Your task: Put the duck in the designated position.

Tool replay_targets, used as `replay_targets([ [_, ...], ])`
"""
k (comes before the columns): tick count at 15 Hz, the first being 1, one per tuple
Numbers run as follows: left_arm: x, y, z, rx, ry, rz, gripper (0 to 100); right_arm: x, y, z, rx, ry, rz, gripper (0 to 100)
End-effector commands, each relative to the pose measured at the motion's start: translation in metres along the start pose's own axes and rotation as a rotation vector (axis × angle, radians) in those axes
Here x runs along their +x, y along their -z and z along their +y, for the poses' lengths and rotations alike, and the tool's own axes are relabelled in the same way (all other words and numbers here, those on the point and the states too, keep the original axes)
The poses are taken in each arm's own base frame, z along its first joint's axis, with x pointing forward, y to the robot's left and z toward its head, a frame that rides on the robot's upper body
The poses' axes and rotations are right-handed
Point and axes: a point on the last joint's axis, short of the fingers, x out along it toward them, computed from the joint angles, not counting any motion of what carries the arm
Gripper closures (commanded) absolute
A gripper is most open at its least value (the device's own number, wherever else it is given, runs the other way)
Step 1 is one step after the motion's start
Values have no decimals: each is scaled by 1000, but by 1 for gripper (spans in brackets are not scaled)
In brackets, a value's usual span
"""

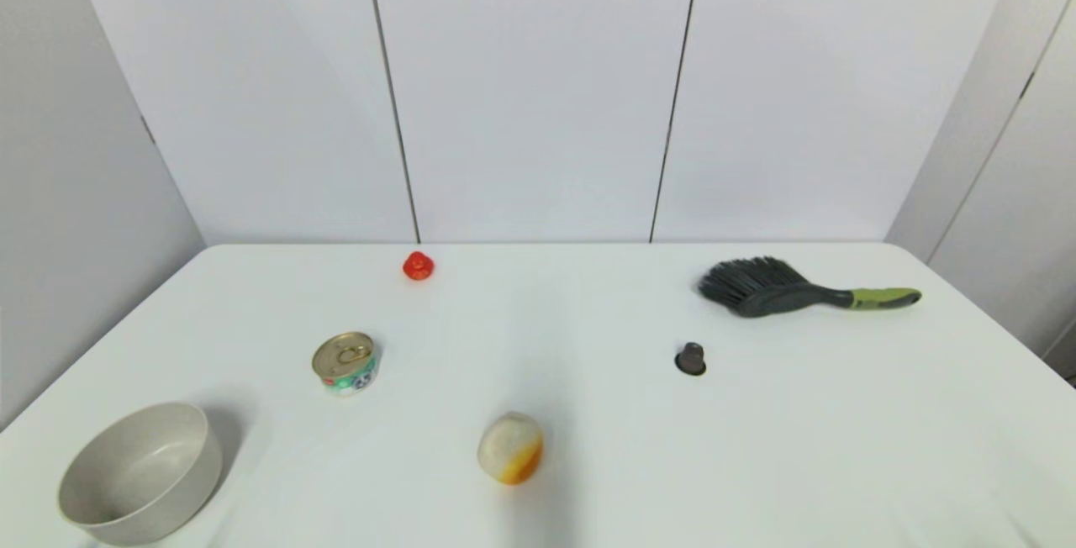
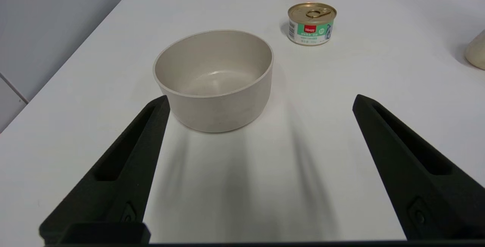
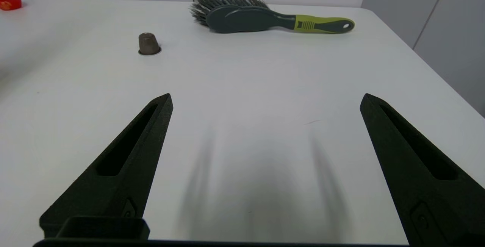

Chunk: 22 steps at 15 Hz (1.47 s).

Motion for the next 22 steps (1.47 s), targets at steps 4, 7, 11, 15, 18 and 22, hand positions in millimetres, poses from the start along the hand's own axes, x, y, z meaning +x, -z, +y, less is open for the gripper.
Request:
replay_targets([
  [4,0,0,0,1,0,2,0,1,3,0,3,1,10,0],
  [7,0,0,0,0,0,2,0,1,3,0,3,1,10,0],
  [11,0,0,0,1,2,2,0,1,3,0,3,1,10,0],
  [15,0,0,0,0,0,2,0,1,3,0,3,1,10,0],
  [18,0,0,0,0,0,2,0,1,3,0,3,1,10,0],
  [22,0,0,0,-16,-4,10,0,1,3,0,3,1,10,0],
])
